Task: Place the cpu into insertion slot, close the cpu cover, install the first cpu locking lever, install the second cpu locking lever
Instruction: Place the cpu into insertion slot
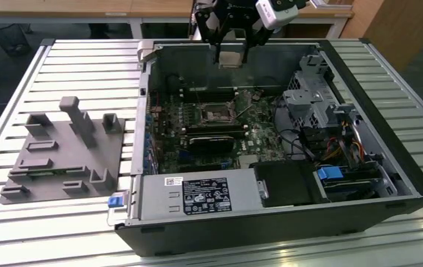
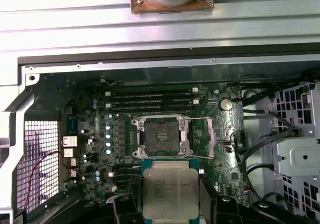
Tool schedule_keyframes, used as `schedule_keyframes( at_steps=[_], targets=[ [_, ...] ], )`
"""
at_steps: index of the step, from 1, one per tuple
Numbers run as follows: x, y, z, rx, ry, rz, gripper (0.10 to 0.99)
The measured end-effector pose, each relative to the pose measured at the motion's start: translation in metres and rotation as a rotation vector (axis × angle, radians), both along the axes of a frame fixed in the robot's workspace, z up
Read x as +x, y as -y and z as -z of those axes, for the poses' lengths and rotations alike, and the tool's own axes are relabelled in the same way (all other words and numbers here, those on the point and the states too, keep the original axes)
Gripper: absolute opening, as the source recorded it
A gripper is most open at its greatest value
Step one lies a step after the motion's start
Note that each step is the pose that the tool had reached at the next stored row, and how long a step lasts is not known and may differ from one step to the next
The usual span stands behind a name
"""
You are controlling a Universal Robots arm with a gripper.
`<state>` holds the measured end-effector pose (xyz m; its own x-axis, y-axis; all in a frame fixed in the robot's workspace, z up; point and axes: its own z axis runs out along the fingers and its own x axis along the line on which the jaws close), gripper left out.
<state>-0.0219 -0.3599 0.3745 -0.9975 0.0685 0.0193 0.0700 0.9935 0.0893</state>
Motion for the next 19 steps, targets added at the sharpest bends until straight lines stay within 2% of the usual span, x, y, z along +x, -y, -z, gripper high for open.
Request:
schedule_keyframes(
  at_steps=[19],
  targets=[
    [0.0000,0.0000,0.0001,0.000,0.0000,0.066,0.537]
  ],
)
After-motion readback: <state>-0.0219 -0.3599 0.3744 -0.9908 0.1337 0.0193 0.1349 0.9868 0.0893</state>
